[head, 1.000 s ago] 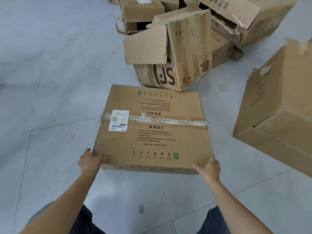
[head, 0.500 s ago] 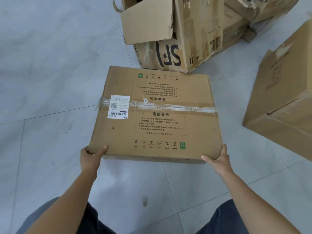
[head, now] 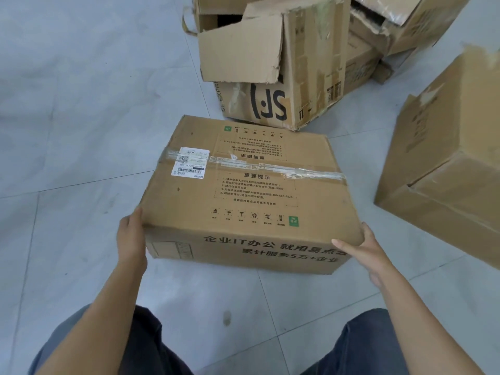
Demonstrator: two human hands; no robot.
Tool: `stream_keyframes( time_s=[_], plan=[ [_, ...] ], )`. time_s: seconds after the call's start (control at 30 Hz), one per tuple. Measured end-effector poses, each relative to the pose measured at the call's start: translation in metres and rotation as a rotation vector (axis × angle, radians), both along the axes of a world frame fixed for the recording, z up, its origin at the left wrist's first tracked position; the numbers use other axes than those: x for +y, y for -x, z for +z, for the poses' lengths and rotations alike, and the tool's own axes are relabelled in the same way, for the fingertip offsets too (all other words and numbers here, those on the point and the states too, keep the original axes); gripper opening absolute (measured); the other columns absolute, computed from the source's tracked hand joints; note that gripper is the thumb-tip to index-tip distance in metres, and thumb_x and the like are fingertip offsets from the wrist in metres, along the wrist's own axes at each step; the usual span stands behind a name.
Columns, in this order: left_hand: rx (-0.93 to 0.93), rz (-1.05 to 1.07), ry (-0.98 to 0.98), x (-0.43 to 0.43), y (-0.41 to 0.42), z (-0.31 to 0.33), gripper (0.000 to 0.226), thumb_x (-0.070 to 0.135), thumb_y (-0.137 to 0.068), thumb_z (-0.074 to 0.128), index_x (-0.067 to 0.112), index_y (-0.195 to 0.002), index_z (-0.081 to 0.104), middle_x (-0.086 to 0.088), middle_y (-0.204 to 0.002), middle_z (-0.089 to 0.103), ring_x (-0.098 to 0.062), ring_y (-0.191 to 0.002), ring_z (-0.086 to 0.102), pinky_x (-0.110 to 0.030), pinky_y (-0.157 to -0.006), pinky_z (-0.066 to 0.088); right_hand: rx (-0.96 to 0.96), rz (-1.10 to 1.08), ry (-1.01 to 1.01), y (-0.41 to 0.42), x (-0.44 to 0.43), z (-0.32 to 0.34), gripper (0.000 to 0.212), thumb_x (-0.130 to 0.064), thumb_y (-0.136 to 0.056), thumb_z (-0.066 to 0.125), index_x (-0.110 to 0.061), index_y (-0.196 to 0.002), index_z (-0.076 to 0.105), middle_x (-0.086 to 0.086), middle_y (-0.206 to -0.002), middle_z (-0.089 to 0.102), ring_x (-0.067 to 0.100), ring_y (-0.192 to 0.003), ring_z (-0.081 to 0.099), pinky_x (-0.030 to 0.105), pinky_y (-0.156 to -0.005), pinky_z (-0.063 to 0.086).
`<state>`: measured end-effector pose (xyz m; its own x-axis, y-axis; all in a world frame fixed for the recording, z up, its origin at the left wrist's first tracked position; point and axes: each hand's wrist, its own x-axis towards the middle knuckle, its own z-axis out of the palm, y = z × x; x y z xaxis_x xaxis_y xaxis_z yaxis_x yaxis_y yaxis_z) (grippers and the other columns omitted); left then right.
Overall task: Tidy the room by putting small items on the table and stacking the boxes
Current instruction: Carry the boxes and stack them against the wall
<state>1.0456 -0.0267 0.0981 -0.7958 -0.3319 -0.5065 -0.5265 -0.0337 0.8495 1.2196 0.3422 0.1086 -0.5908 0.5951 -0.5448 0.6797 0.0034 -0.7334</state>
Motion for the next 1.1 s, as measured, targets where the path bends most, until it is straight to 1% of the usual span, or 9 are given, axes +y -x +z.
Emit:
stream_keyframes(
  time_s=[0.1, 0.2, 0.27, 0.37, 0.57, 0.7, 0.83, 0.93, 1.1],
  plan=[
    [0.152, 0.000, -0.032, -0.001, 0.001, 0.035, 0.026, 0.030, -0.096, 0.045, 0.018, -0.117, 0.054, 0.003, -0.112, 0.050, -0.013, -0.103, 0.043, -0.026, -0.088, 0.030, 0.149, -0.102, -0.031, 0.000, 0.015, 0.046, 0.090, -0.027, -0.072, 0.077, -0.012, -0.146, 0.027, -0.001, -0.135, 0.045, 0.017, -0.120, 0.048, 0.031, -0.101, 0.035],
    [0.284, -0.065, -0.025, 0.003, 0.002, 0.066, 0.028, 0.020, -0.091, 0.055, 0.017, -0.119, 0.058, 0.005, -0.101, 0.058, -0.008, -0.092, 0.053, -0.025, -0.085, 0.042, 0.333, -0.232, -0.043, -0.001, 0.020, 0.081, 0.037, -0.010, -0.082, 0.068, -0.010, -0.117, 0.057, -0.005, -0.097, 0.066, 0.004, -0.083, 0.061, 0.029, -0.088, 0.043],
    [0.335, -0.113, -0.021, 0.004, 0.007, 0.083, 0.029, 0.014, -0.089, 0.057, 0.019, -0.117, 0.058, 0.006, -0.094, 0.060, -0.002, -0.079, 0.054, -0.019, -0.074, 0.044, 0.401, -0.282, -0.066, 0.002, 0.020, 0.096, 0.024, -0.005, -0.083, 0.065, -0.010, -0.106, 0.062, -0.006, -0.085, 0.066, 0.004, -0.076, 0.061, 0.018, -0.072, 0.049],
    [0.377, -0.180, -0.018, 0.003, 0.018, 0.103, 0.030, 0.015, -0.088, 0.058, 0.018, -0.118, 0.060, 0.004, -0.096, 0.062, -0.003, -0.076, 0.056, -0.023, -0.068, 0.043, 0.433, -0.263, -0.080, 0.007, 0.016, 0.108, 0.027, 0.000, -0.083, 0.064, -0.009, -0.109, 0.062, -0.003, -0.086, 0.066, 0.007, -0.075, 0.061, 0.015, -0.058, 0.049],
    [0.387, -0.252, 0.021, 0.006, 0.035, 0.152, 0.012, 0.011, -0.085, 0.060, 0.023, -0.086, 0.060, 0.007, -0.079, 0.058, -0.007, -0.069, 0.053, -0.023, -0.063, 0.041, 0.367, -0.125, -0.114, 0.023, 0.010, 0.146, 0.024, 0.002, -0.083, 0.063, -0.010, -0.104, 0.059, -0.003, -0.086, 0.064, 0.010, -0.077, 0.060, 0.025, -0.061, 0.045],
    [0.317, -0.287, 0.056, 0.004, 0.039, 0.249, 0.020, 0.008, -0.083, 0.061, 0.024, -0.073, 0.055, 0.005, -0.076, 0.057, -0.011, -0.067, 0.052, -0.026, -0.062, 0.041, 0.321, -0.105, -0.094, 0.033, 0.010, 0.231, 0.023, 0.000, -0.083, 0.065, -0.010, -0.103, 0.059, -0.003, -0.086, 0.063, 0.012, -0.077, 0.060, 0.027, -0.062, 0.047],
    [0.251, -0.296, 0.116, -0.009, 0.030, 0.374, 0.015, 0.015, -0.070, 0.069, 0.019, -0.080, 0.059, -0.005, -0.080, 0.059, -0.023, -0.077, 0.055, -0.032, -0.069, 0.046, 0.276, -0.062, -0.078, 0.034, 0.004, 0.347, 0.021, -0.002, -0.081, 0.067, -0.010, -0.100, 0.059, 0.001, -0.088, 0.064, 0.015, -0.079, 0.061, 0.027, -0.065, 0.047],
    [0.210, -0.318, 0.203, -0.015, 0.023, 0.469, 0.049, 0.023, -0.048, 0.065, 0.013, -0.096, 0.059, -0.010, -0.090, 0.060, -0.027, -0.090, 0.056, -0.041, -0.079, 0.048, 0.280, -0.060, -0.072, 0.030, 0.002, 0.439, 0.019, -0.002, -0.081, 0.067, -0.011, -0.096, 0.061, 0.001, -0.086, 0.065, 0.016, -0.079, 0.061, 0.028, -0.064, 0.047],
    [0.220, -0.369, 0.231, -0.012, 0.019, 0.612, 0.051, 0.014, -0.060, 0.074, 0.004, -0.106, 0.056, -0.021, -0.109, 0.062, -0.032, -0.098, 0.059, -0.045, -0.087, 0.049, 0.295, -0.092, -0.059, 0.014, 0.001, 0.583, 0.015, -0.002, -0.082, 0.066, -0.016, -0.082, 0.060, 0.003, -0.082, 0.065, 0.018, -0.075, 0.062, 0.031, -0.067, 0.050]
  ],
)
